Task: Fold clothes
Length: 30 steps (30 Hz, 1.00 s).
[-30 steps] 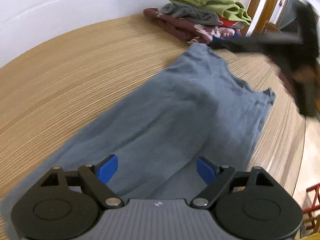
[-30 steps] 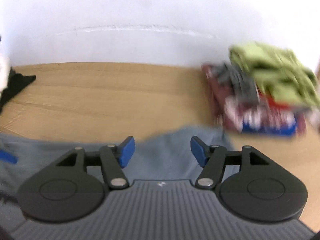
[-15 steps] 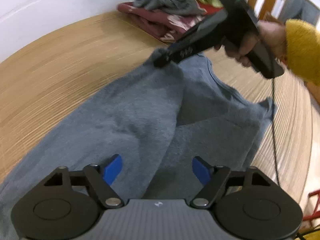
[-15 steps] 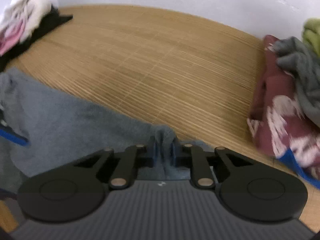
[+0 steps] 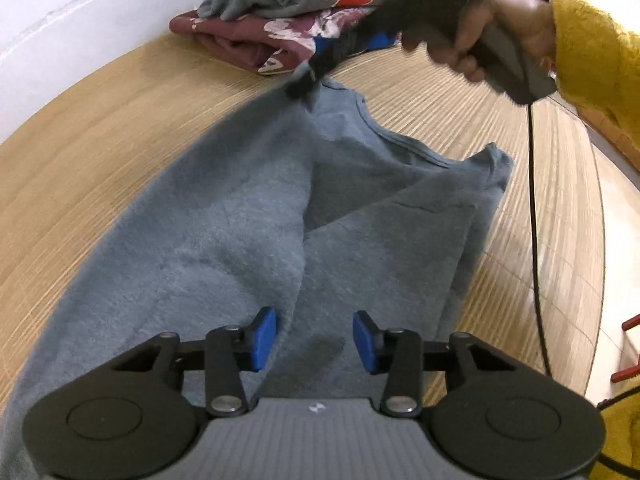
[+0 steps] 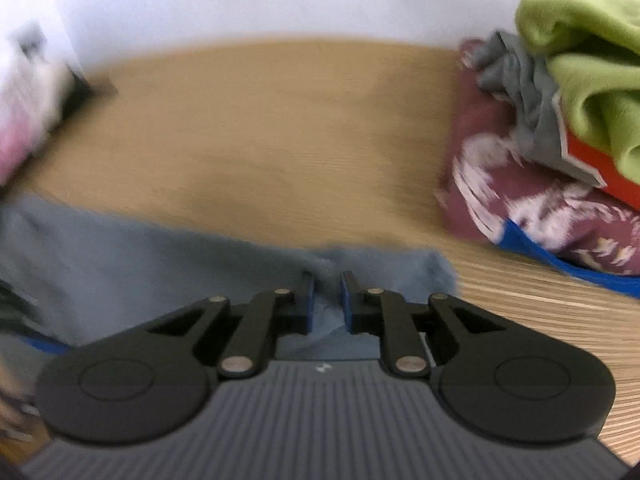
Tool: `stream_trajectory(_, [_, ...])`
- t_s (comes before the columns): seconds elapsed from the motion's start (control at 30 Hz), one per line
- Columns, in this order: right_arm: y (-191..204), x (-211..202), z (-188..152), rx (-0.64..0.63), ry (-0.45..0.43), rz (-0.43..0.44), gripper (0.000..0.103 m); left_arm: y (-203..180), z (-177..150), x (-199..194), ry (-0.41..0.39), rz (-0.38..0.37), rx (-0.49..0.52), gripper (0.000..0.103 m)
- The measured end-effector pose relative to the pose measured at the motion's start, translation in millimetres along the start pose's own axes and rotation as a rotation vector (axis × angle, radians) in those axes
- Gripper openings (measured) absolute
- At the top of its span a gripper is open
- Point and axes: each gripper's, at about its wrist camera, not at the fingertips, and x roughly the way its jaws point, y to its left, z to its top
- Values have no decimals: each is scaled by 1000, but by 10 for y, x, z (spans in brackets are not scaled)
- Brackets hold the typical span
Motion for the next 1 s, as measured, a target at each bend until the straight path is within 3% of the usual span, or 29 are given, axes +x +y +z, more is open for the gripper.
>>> stream_trajectory(0.07, [101,229,-60,-102,31,-101,25,4,19,1,1,27,-4,46])
stream_trajectory(0.17, [200,127,-18,-97,-27,-144,27,3,39,-61,-27,77,0,47])
stream_trajectory(0.23, [264,-65,3,-79,-115,-161,29,11,40,-130,-57,95,2,50])
stream_trajectory(0.33, [391,-351,-47,-42,-225,-72,36,41,94,-67,-60,57,-26,53])
stream_trajectory(0.4, [505,-340,-106,-6,-233,33,37,36,92,96,-31,3,-41,54])
stream_trajectory(0.47, [633,-243,-220,2,-203,117,37,7,32,135,-39,-9,-36,65])
stream_trajectory(0.57, [854,110,-428,-61,-78,75,38,-7,-29,107,-44,-24,-43,68])
stream_trajectory(0.67, [1047,79,-524,-145,-145,-22,41,83,-127,-22,-44,-20,-82,64])
stream_trajectory(0.8, [1309,-105,-566,-111,-210,-93,41,436,-476,-409,-50,63,-165,64])
stream_trajectory(0.9, [1633,-357,-686,-58,-255,-76,43,844,-819,-773,-40,152,-202,65])
stream_trajectory(1.0, [2041,-439,-818,-6,-264,-33,46,1260,-1078,-1040,-14,249,-172,66])
